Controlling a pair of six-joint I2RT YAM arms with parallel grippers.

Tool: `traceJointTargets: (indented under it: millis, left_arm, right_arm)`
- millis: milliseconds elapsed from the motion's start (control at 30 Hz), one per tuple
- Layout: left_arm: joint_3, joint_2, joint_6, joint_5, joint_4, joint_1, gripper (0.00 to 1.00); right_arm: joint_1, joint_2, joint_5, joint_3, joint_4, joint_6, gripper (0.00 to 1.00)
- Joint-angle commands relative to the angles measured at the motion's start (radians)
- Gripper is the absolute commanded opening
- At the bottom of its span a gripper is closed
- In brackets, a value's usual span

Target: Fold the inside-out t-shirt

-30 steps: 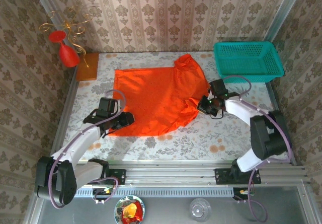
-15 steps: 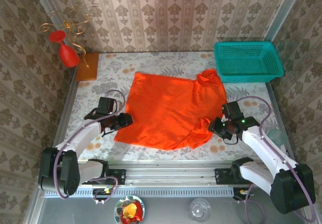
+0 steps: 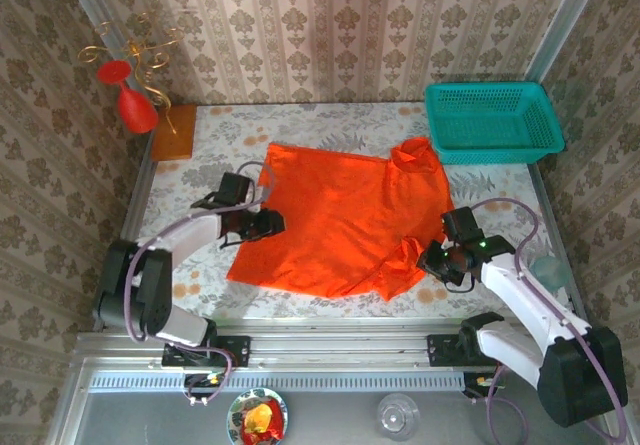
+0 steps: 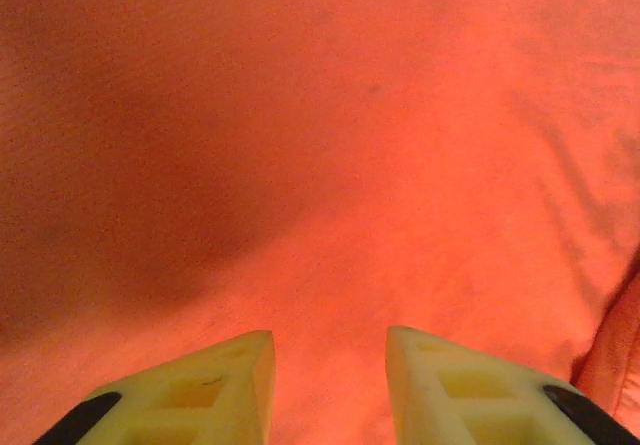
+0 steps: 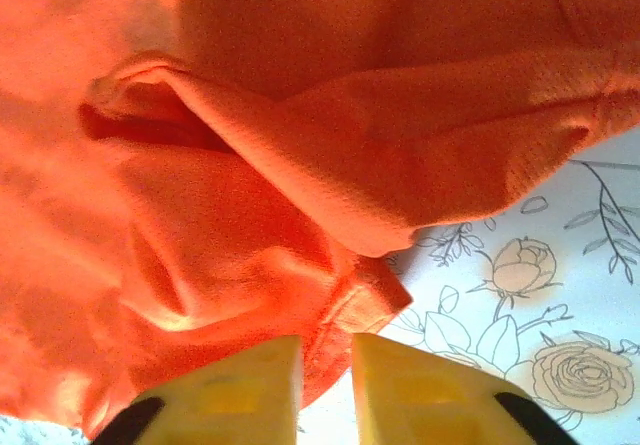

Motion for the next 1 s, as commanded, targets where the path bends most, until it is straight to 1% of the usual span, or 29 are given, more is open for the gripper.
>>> traceJointTargets:
  millis: [0,67,133,200,300,367,400,567,633,800,967]
  left_arm:
    - [0.08,0.106,0.011,0.025,0.055,-0.042,0.34]
    - [0.112,0.171,-0.009,0.024,0.077,-0.047,0.32]
    - [0.146,0.234,-0.016,0.018,0.091,-0.047,0.32]
    - [0.187,0.281,-0.007,0.0,0.071,-0.047,0.31]
    - [0.225,0.327,0.003,-0.02,0.045,-0.039,0.31]
    - [0.233,0.347,0.009,-0.03,0.036,-0.029,0.31]
    - [0.235,0.356,0.011,-0.033,0.033,-0.019,0.3]
    - [0.22,0.383,0.011,-0.046,0.043,0.037,0.28]
    - [0.218,0.393,0.008,-0.058,0.049,0.062,0.28]
    - [0.217,0.407,-0.006,-0.075,0.056,0.112,0.27]
    - [0.21,0.401,-0.018,-0.098,0.055,0.169,0.27]
  right_arm:
    - [0.018,0.049,0.087,0.039,-0.076,-0.021,0.28]
    - [0.025,0.053,0.124,0.036,-0.078,-0.024,0.28]
    - [0.026,0.057,0.121,0.013,-0.038,-0.024,0.32]
    - [0.026,0.07,0.089,-0.007,0.012,-0.022,0.35]
    - [0.026,0.091,0.024,-0.027,0.096,-0.006,0.35]
    - [0.026,0.11,0.011,-0.033,0.136,0.002,0.32]
    - [0.026,0.12,0.006,-0.032,0.145,0.004,0.29]
    - [0.037,0.126,0.002,-0.013,0.143,0.013,0.08]
    - [0.042,0.116,-0.011,-0.01,0.138,0.019,0.03]
    - [0.06,0.062,-0.05,0.011,0.066,0.037,0.0]
    - [0.089,-0.035,-0.063,0.026,-0.041,0.067,0.02]
